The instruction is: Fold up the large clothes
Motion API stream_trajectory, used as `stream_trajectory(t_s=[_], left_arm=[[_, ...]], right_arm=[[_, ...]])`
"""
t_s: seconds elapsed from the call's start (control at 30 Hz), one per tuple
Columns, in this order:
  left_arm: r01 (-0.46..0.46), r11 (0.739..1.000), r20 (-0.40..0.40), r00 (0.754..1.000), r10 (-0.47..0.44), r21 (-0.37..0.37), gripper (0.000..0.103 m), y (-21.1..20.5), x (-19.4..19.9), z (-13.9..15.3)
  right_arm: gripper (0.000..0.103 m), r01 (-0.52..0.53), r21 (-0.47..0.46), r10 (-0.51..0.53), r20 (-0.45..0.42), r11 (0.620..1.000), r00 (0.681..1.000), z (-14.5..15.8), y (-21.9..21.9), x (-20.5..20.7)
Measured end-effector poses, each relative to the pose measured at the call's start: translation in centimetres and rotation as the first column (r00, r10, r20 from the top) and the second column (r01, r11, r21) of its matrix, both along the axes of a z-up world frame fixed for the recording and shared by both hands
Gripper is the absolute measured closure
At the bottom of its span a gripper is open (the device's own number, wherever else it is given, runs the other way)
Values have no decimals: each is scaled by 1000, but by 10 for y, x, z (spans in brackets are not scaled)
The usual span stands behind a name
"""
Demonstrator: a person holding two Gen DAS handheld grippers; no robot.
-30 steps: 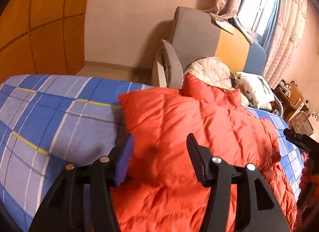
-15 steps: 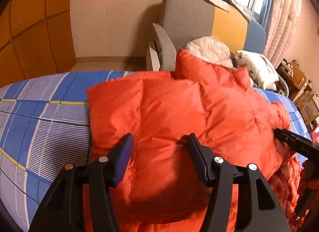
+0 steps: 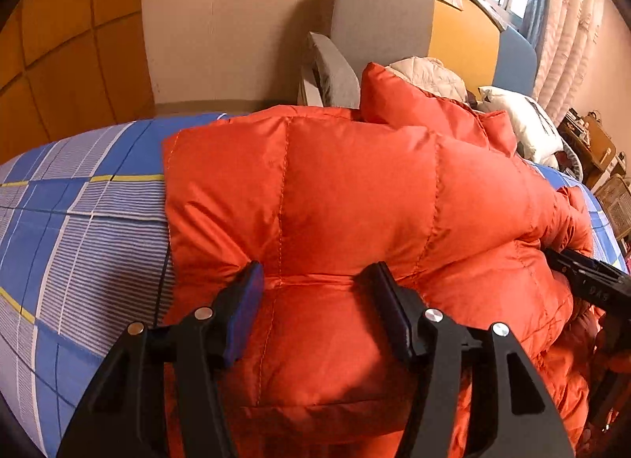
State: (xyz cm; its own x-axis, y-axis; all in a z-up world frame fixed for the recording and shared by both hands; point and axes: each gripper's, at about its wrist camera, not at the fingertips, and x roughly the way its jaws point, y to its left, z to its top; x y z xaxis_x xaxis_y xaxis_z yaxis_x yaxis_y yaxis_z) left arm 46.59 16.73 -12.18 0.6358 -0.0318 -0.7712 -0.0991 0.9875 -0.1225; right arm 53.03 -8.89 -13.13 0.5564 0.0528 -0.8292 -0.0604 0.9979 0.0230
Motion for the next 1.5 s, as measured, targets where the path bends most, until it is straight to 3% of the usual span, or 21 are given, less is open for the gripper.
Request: stream_trajectory(t_s=[0.13, 0.2, 0.23, 0.43, 0.7, 0.9, 1.3, 1.5], left_arm=[[1, 999, 33, 999, -3, 52, 39, -11, -17, 19], [-1, 998, 74, 997, -4, 59, 34, -12, -33, 33], [4, 998, 91, 996, -10, 64, 34, -14, -40, 40], [27, 998, 178, 983, -38, 61, 29, -18, -89, 76], [41, 998, 216, 975, -51, 53, 23, -20, -156, 96], [25, 999, 228, 973, -30, 27, 15, -15, -199, 97], [-7, 1000, 168, 986, 4, 18, 15, 11, -248, 68], [-52, 997, 104, 993, 59, -64, 15, 49, -278, 42]], right_arm=[[38, -3, 6, 3, -11, 1000, 1000, 9, 0, -2], [24, -6, 37, 7, -16, 999, 1000, 14, -2, -6], [22, -6, 48, 7, -12, 999, 1000, 19, -3, -11], [18, -15, 102, 15, 0, 995, 1000, 40, -12, -50], [18, 9, 117, -7, -19, 993, 1000, 57, -39, -113], [14, 23, 88, -21, -20, 996, 1000, 64, -61, -159], [12, 133, 83, -130, -36, 988, 991, 62, -125, -223], [12, 163, 200, -148, -86, 966, 985, 48, -158, -248]])
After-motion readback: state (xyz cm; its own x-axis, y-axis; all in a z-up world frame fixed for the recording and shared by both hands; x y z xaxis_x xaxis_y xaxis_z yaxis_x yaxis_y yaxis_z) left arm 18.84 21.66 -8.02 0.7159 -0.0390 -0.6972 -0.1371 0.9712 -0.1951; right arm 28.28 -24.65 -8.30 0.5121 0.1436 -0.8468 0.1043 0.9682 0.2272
